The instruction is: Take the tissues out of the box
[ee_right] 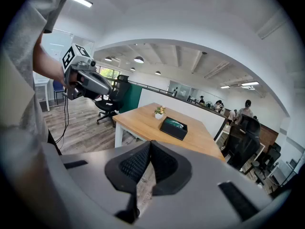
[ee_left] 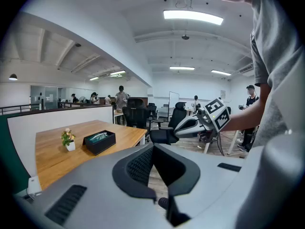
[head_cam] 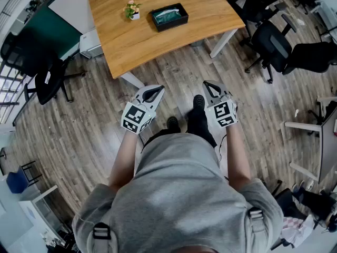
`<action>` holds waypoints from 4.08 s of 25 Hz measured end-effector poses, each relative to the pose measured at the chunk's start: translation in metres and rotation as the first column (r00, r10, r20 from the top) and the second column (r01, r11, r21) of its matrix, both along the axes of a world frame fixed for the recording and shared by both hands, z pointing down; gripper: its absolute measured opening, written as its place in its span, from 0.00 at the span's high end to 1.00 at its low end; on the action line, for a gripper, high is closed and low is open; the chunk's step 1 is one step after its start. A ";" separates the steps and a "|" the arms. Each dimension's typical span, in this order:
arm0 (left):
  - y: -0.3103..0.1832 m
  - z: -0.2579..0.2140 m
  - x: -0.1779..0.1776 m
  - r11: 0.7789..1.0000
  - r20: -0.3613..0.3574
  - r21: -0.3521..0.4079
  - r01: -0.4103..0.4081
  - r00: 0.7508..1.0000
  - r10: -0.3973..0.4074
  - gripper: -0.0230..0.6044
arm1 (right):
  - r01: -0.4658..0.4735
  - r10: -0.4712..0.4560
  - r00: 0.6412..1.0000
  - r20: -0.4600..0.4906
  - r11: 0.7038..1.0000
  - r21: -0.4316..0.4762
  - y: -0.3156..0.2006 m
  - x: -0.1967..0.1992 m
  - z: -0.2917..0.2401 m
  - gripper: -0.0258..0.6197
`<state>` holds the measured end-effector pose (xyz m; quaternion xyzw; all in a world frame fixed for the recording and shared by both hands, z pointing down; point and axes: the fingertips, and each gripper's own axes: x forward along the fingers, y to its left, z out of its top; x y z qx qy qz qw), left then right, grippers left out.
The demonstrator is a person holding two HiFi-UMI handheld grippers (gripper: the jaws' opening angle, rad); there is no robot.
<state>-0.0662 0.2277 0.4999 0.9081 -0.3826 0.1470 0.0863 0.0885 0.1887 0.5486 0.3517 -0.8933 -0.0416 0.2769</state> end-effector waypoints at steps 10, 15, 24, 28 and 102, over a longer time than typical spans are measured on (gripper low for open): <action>-0.001 0.003 -0.013 1.000 -0.002 -0.003 0.020 1.000 -0.020 0.93 | 0.016 -0.016 1.000 -0.001 1.000 0.006 -0.002 -0.020 -0.004 0.96; -0.001 0.005 -0.019 0.999 -0.002 0.000 0.037 0.999 -0.037 0.93 | 0.034 -0.034 0.999 -0.013 0.999 0.006 0.000 -0.028 -0.001 0.95; -0.004 0.006 -0.020 0.999 -0.024 0.000 0.044 0.999 -0.044 0.93 | 0.030 -0.030 1.000 -0.010 1.000 0.007 0.000 -0.027 -0.002 0.95; -0.003 0.008 -0.017 0.999 -0.038 -0.005 0.037 0.999 -0.037 0.93 | 0.024 -0.024 1.000 -0.006 1.000 0.003 0.002 -0.026 -0.002 0.95; -0.045 0.023 -0.024 0.999 -0.039 -0.034 -0.008 0.999 0.006 0.51 | 0.098 -0.097 0.986 0.132 0.995 0.003 -0.036 -0.061 -0.011 0.47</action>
